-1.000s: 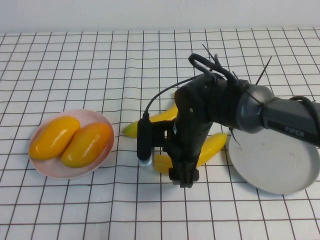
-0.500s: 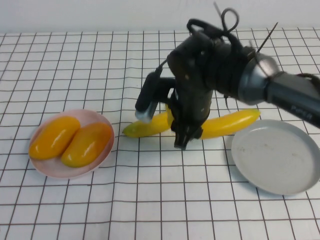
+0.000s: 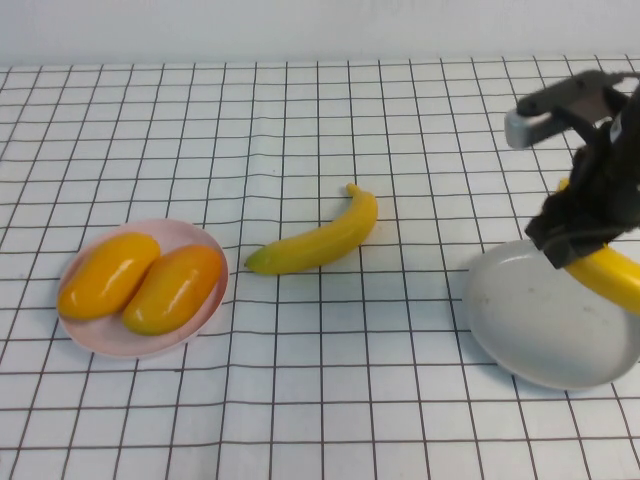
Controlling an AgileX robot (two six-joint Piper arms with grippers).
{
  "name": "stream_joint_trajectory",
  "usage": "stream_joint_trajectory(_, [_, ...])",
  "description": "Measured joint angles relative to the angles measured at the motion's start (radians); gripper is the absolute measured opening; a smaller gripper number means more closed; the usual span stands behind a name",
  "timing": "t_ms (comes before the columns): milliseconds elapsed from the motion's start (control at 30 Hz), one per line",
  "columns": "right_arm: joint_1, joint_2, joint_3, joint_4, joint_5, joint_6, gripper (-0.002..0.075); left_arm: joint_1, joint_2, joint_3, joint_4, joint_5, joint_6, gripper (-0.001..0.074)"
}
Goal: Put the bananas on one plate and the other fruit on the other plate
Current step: Put another type of fruit in the right plate
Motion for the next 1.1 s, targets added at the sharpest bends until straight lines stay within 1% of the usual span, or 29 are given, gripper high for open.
stream_joint_trajectory(67, [-0.03,0.001,0.067,-0.002,-0.046,0.0,0.0316,0.0,0.0,0.0,0.0,0.0,0.0,-0.0002])
stream_joint_trajectory(167, [-0.041,0.018,0.133,-0.002,-0.115,0.0,0.0316,0.0,0.0,0.0,0.0,0.0,0.0,-0.0002])
stream_joint_trajectory(300, [-0.041,0.064,0.149,0.0,-0.207,0.001,0.0316,0.0,0.0,0.0,0.0,0.0,0.0,-0.0002])
stream_joint_trajectory(400, [-0.041,0.108,0.149,0.006,-0.241,0.002,0.0316,0.0,0.0,0.0,0.0,0.0,0.0,-0.0002])
stream_joint_trajectory(467, [-0.041,0.132,0.149,0.006,-0.257,0.004,0.0339,0.0,0.0,0.0,0.0,0.0,0.0,-0.0002])
stream_joint_trajectory(600, [-0.041,0.157,0.15,0.006,-0.284,0.008,0.0421,0.0,0.0,0.0,0.0,0.0,0.0,-0.0002])
stream_joint_trajectory(700, [-0.041,0.161,0.119,0.014,-0.278,0.033,0.0431,0.0,0.0,0.0,0.0,0.0,0.0,-0.0002])
stream_joint_trajectory(800, [-0.039,0.164,0.053,0.055,-0.245,0.04,0.0422,0.0,0.0,0.0,0.0,0.0,0.0,-0.0002])
stream_joint_trajectory(933, [-0.002,0.164,-0.062,0.137,-0.212,-0.057,0.0409,0.0,0.0,0.0,0.0,0.0,0.0,-0.0002])
stream_joint_trajectory(1100, [0.092,0.168,-0.156,0.263,-0.256,-0.255,0.0406,0.0,0.0,0.0,0.0,0.0,0.0,-0.0002])
